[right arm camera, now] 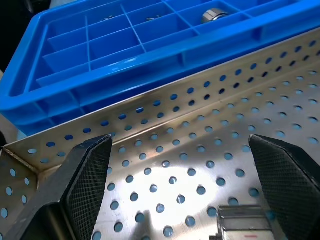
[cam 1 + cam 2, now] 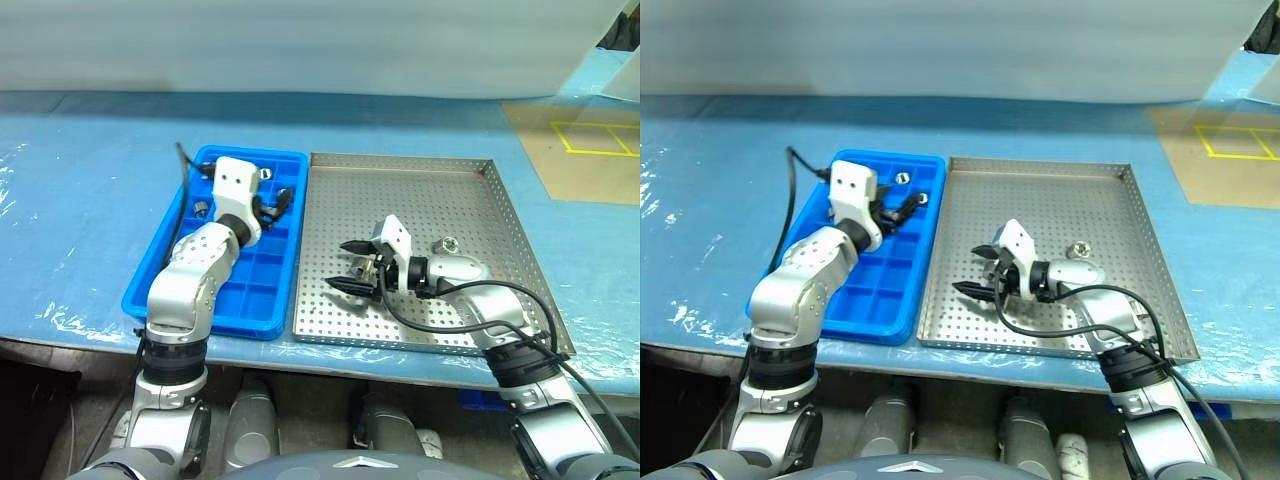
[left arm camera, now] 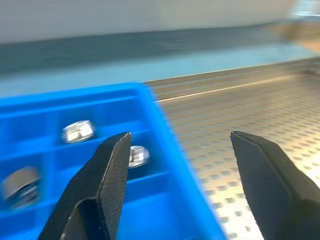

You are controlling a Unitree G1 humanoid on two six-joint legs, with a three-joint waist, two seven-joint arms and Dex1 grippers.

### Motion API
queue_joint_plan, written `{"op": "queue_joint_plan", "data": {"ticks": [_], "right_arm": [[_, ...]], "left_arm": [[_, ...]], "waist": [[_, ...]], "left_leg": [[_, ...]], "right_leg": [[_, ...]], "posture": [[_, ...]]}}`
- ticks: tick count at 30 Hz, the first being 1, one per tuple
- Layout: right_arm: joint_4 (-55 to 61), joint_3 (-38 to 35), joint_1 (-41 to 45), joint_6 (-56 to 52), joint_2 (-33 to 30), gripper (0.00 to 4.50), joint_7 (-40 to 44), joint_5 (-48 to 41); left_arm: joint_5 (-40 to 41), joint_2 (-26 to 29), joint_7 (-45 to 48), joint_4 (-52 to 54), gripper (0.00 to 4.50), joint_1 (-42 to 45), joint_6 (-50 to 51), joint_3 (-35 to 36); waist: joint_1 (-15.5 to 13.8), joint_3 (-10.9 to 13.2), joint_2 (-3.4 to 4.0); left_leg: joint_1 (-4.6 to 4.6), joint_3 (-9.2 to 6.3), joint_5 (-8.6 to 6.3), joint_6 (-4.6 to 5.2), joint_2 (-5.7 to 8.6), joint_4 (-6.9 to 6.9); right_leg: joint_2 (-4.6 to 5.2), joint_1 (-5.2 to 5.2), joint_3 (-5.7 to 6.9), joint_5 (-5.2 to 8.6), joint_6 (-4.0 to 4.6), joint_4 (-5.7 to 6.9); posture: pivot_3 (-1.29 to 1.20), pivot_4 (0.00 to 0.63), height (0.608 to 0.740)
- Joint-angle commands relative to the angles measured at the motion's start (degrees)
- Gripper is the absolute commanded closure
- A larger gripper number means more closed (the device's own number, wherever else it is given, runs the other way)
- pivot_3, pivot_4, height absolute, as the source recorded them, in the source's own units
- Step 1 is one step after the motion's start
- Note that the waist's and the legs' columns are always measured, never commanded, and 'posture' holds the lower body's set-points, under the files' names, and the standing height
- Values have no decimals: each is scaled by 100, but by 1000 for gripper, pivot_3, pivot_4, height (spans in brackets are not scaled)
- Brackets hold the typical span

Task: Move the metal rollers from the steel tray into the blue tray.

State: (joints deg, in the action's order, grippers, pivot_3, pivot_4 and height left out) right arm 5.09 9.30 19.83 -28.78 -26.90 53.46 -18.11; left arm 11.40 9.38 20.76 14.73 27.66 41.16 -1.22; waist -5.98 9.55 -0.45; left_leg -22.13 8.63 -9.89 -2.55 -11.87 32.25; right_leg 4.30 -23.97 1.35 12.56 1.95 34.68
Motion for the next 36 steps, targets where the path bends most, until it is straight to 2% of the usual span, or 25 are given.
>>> {"op": "queue_joint_plan", "data": {"ticks": [1, 7, 10, 14, 20, 31, 36], "right_arm": [[622, -373, -254, -263, -173, 0, -191, -244], [1228, -736, -737, -575, -428, 0, -507, -377], [1464, -941, -961, -677, -523, 0, -694, -424], [1804, -1105, -1273, -847, -604, 0, -849, -531], [2165, -1144, -1590, -1019, -613, 0, -1064, -632], [2370, -1136, -1743, -1113, -637, 0, -1241, -680], [2338, -1078, -1724, -1086, -636, 0, -1264, -669]], "left_arm": [[72, 235, 890, -313, 1175, 305, -795, -555], [252, 518, 2254, -906, 1175, 559, -1415, -1142], [34, 802, 2915, -1249, 1175, 673, -1752, -1572], [194, 897, 3429, -1534, 1175, 901, -1628, -1681], [-383, 1051, 3718, -2411, 1175, 1216, -1847, -2111], [-940, 765, 3590, -3203, 1175, 1300, -1524, -2476], [-983, 744, 3580, -3076, 2748, 1334, -1348, -2377]], "waist": [[69, 0, 0], [311, -2, 3], [419, -3, 5], [545, -5, 8], [648, -8, 16], [682, -9, 16], [684, -9, 16]], "left_leg": [[0, 0, 3, -5, 0, 0], [9, 7, 4, -8, -1, -3], [12, 9, 3, -8, 0, -3], [16, 12, 3, -7, 0, -2], [34, 15, -3, 2, 0, -2], [36, 15, -6, 8, 1, 0], [49, 15, -6, 7, 0, 0]], "right_leg": [[0, 0, 0, 0, 0, 0], [-2, 0, -9, 0, 0, 2], [-3, 1, -12, -1, 0, 4], [-5, 2, -17, -1, 0, 6], [-7, 17, -22, -1, 1, 7], [-6, 27, -24, -1, 1, 2], [-7, 40, -24, -1, 1, 2]], "posture": [[-117, 150, 740], [-230, 150, 740], [-278, 150, 740], [-311, 150, 740], [-357, 150, 740], [-380, 150, 740], [-374, 150, 740]]}}
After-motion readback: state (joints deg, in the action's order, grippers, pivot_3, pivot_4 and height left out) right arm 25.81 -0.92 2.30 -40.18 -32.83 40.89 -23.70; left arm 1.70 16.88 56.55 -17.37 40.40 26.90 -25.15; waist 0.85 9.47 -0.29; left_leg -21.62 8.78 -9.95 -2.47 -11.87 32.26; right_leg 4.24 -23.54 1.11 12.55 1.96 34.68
